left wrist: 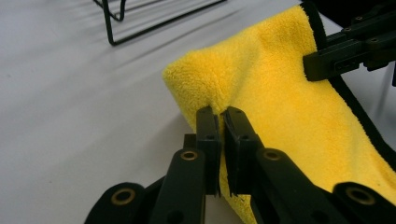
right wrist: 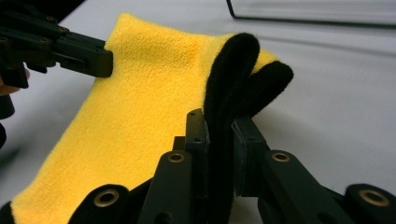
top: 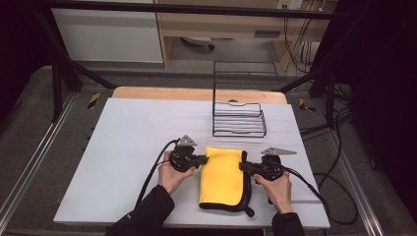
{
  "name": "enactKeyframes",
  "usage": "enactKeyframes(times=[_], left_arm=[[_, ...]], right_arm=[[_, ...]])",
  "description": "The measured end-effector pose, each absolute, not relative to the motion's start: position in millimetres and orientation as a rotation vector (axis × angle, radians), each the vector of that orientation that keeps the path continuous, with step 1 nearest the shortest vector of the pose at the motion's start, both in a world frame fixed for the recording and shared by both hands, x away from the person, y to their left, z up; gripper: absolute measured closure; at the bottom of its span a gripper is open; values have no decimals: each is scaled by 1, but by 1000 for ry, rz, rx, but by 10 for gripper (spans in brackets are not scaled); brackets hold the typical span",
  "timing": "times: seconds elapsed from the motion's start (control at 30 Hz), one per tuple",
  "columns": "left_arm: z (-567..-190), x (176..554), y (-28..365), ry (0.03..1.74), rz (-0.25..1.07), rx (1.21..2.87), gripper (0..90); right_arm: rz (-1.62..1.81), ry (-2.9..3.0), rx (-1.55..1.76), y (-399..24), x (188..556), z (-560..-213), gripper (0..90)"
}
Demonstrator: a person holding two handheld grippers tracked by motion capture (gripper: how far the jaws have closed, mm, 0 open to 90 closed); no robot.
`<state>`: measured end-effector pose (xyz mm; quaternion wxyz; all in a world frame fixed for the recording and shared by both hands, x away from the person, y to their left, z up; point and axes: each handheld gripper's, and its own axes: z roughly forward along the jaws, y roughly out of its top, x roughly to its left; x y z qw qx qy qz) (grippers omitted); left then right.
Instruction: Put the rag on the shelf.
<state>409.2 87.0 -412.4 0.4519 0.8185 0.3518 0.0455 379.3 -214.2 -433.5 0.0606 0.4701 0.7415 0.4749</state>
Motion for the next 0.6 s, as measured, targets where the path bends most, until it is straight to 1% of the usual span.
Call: enactKeyframes(times=[0.33,0.6], left_arm=[[-371,396,89,772,233,1934,849],[-345,396,90,730,291,1889,849]], right_arm=[[1522,2126,1263,-213,367,-390,794],[1531,2045,1162,-210,365,-359,797]])
